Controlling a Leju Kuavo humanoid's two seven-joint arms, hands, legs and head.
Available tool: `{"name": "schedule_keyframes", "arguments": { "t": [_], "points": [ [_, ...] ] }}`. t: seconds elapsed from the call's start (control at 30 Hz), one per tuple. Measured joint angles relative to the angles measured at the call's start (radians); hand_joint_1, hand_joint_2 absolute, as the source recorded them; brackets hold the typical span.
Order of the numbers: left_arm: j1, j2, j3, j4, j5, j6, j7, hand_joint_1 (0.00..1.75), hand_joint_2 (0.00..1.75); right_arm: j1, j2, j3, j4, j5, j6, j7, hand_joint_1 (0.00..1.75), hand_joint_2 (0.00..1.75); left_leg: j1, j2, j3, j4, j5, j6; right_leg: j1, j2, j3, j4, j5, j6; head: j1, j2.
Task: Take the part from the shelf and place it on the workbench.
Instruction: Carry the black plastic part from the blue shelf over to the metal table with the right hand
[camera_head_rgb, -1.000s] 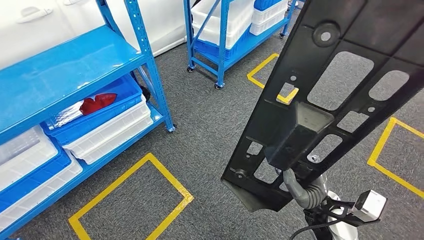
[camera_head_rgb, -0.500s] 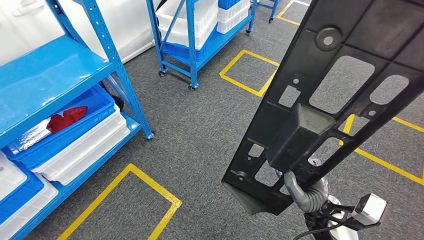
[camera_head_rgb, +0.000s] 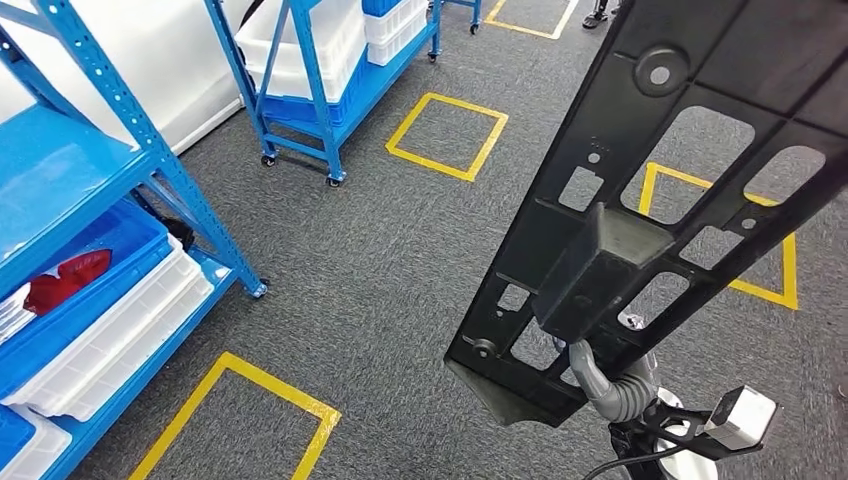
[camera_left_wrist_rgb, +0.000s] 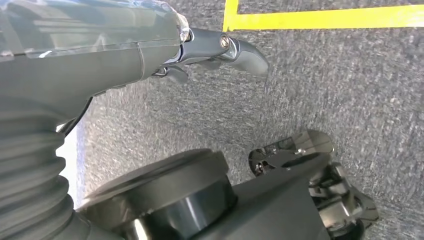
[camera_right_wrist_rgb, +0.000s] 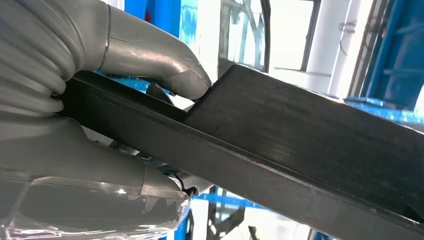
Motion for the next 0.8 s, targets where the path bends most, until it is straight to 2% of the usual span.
{"name": "schedule_keyframes", "arguments": {
  "t": [0.03,0.07,0.1,0.13,0.17,0.2,0.23,0.27,0.3,0.33,0.37,0.4,0.43,0.47,0.53,0.6,0.63,0.67,0.7,0.73,0.77,0.8],
  "points": [
    [0.0,0.0,0.0,0.0,0.0,0.0,0.0,0.0,1.75,-0.001,0.0,0.0,-0.001,0.0,0.0,0.0,1.75,1.75,0.002,-0.021,-0.012,0.033,-0.022,-0.004,-0.003,0.01,0.002,-0.004,0.002,-0.006,0.0,0.0],
    [-0.001,0.0,0.0,0.0,0.001,0.0,-0.001,0.0,1.75,-0.002,0.0,0.0,-0.002,-0.001,0.0,0.0,1.75,1.75,0.004,-0.047,-0.037,0.089,-0.054,-0.007,-0.004,0.019,0.003,-0.006,0.003,-0.01,0.0,0.0],
    [-0.002,0.0,0.0,0.0,0.001,0.0,-0.001,0.0,1.75,-0.003,-0.001,-0.001,-0.002,-0.001,0.0,0.0,1.75,1.75,0.005,-0.067,-0.071,0.162,-0.088,-0.009,-0.003,0.03,0.002,-0.006,0.004,-0.013,0.0,0.0],
    [-0.004,0.0,0.0,0.0,0.002,0.0,-0.002,0.0,1.75,-0.003,-0.001,-0.001,-0.002,-0.001,0.001,0.0,1.75,1.75,0.006,-0.076,-0.105,0.231,-0.114,-0.011,-0.002,0.041,0.002,-0.005,0.004,-0.015,0.0,0.0],
    [-0.007,0.0,0.0,0.0,0.002,0.0,-0.002,0.0,1.75,-0.003,-0.001,-0.001,-0.002,-0.001,0.001,0.0,1.75,1.75,0.006,-0.08,-0.128,0.277,-0.123,-0.011,-0.001,0.053,0.003,-0.005,0.003,-0.015,0.0,0.0],
    [-0.009,0.001,0.0,0.0,0.002,0.0,-0.002,0.0,1.75,-0.002,-0.001,-0.001,-0.002,-0.001,0.001,0.0,1.75,1.75,0.006,-0.081,-0.133,0.282,-0.109,-0.011,0.0,0.066,0.004,-0.004,0.003,-0.015,0.0,0.0],
    [-0.009,0.001,0.0,0.0,0.002,0.0,-0.001,0.0,1.75,-0.002,-0.001,-0.001,-0.002,-0.001,0.001,0.0,1.75,1.75,0.007,-0.084,-0.119,0.245,-0.076,-0.009,0.0,0.079,0.005,-0.002,0.003,-0.015,0.0,0.0],
    [-0.008,0.001,0.0,0.0,0.002,0.0,0.0,0.0,1.75,-0.002,-0.001,-0.001,-0.002,-0.001,0.001,0.0,1.75,1.75,0.008,-0.097,-0.091,0.175,-0.031,-0.006,0.0,0.092,0.006,-0.001,0.002,-0.013,0.0,0.0],
    [-0.005,0.001,0.0,0.0,0.002,0.0,0.0,0.0,1.75,-0.002,-0.001,-0.001,-0.002,-0.001,0.001,0.0,1.75,1.75,0.009,-0.121,-0.064,0.106,0.003,-0.003,0.0,0.104,0.005,0.002,0.002,-0.011,0.0,0.0],
    [-0.003,0.001,0.0,0.0,0.001,0.0,0.0,0.0,1.75,-0.003,-0.001,-0.001,-0.002,-0.001,0.001,-0.001,1.75,1.75,0.012,-0.144,-0.043,0.048,0.025,-0.001,0.001,0.116,0.001,0.006,0.002,-0.007,0.0,0.0],
    [0.0,0.001,0.0,0.0,0.001,0.0,0.0,0.0,1.75,-0.004,-0.001,-0.001,-0.002,-0.002,0.0,-0.001,1.75,1.75,0.013,-0.162,-0.032,0.013,0.034,0.001,0.0,0.127,-0.005,0.009,0.004,-0.001,0.0,0.0],
    [0.001,0.001,0.0,0.0,0.001,0.0,-0.001,0.0,1.75,-0.005,-0.001,-0.002,-0.002,-0.003,0.0,-0.002,1.75,1.75,0.012,-0.168,-0.03,0.004,0.031,0.005,-0.001,0.137,-0.011,0.009,0.008,0.006,0.0,0.0],
    [0.001,0.001,0.0,0.0,0.0,0.0,-0.002,0.0,1.75,-0.006,0.0,-0.002,-0.002,-0.003,0.0,-0.002,1.75,1.75,0.012,-0.16,-0.03,-0.002,0.033,0.01,-0.003,0.148,-0.016,0.008,0.012,0.014,0.0,0.0],
    [0.0,0.001,0.0,0.0,0.0,0.0,-0.003,0.0,1.75,-0.006,0.001,-0.004,-0.001,-0.004,-0.001,-0.003,1.75,1.75,0.012,-0.148,-0.028,-0.005,0.037,0.017,-0.005,0.148,-0.02,0.008,0.014,0.02,0.0,0.0],
    [-0.001,0.0,0.0,0.0,-0.002,0.0,-0.004,0.0,1.75,-0.01,0.003,-0.007,-0.001,-0.004,-0.003,-0.004,1.75,1.75,0.013,-0.124,-0.024,-0.018,0.045,0.03,-0.003,0.107,-0.04,0.048,-0.012,0.027,0.0,0.0],
    [0.002,-0.001,0.0,0.0,-0.003,-0.001,-0.006,0.0,1.75,-0.015,0.004,-0.009,0.0,-0.002,-0.004,-0.004,1.75,1.75,0.012,-0.098,-0.022,-0.023,0.047,0.037,-0.003,0.053,-0.096,0.165,-0.073,0.033,0.0,0.0],
    [0.004,0.0,0.0,0.0,-0.003,-0.001,-0.006,0.0,1.75,-0.017,0.005,-0.009,0.0,0.0,-0.005,-0.003,1.75,1.75,0.01,-0.085,-0.023,-0.022,0.047,0.038,-0.005,0.043,-0.129,0.232,-0.101,0.036,0.0,0.0],
    [0.005,0.0,0.0,0.0,-0.004,-0.001,-0.006,0.0,1.75,-0.017,0.006,-0.009,0.002,0.002,-0.006,-0.002,1.75,1.75,0.009,-0.073,-0.023,-0.022,0.046,0.038,-0.007,0.038,-0.152,0.279,-0.115,0.038,0.0,0.0],
    [0.005,0.0,0.0,0.0,-0.004,-0.001,-0.006,0.0,1.75,-0.017,0.006,-0.009,0.003,0.005,-0.007,-0.001,1.75,1.75,0.008,-0.06,-0.024,-0.021,0.045,0.037,-0.008,0.036,-0.156,0.291,-0.111,0.04,0.0,0.0],
    [0.004,0.0,0.0,0.0,-0.004,-0.001,-0.007,0.0,1.75,-0.017,0.006,-0.009,0.004,0.006,-0.009,0.0,1.75,1.75,0.008,-0.049,-0.023,-0.021,0.043,0.036,-0.009,0.032,-0.141,0.265,-0.09,0.04,0.0,0.0],
    [0.004,0.0,0.0,0.0,-0.004,-0.001,-0.007,0.0,1.75,-0.018,0.006,-0.01,0.005,0.009,-0.013,0.001,1.75,1.75,0.008,-0.038,-0.021,-0.02,0.041,0.034,-0.01,0.023,-0.105,0.201,-0.057,0.039,0.0,0.0],
    [0.003,0.0,0.0,0.0,-0.005,-0.002,-0.008,0.0,1.75,-0.02,0.006,-0.011,0.006,0.012,-0.017,0.003,1.75,1.75,0.006,-0.029,-0.018,-0.019,0.038,0.03,-0.007,0.004,-0.062,0.125,-0.032,0.037,0.0,0.0]
  ]
}}
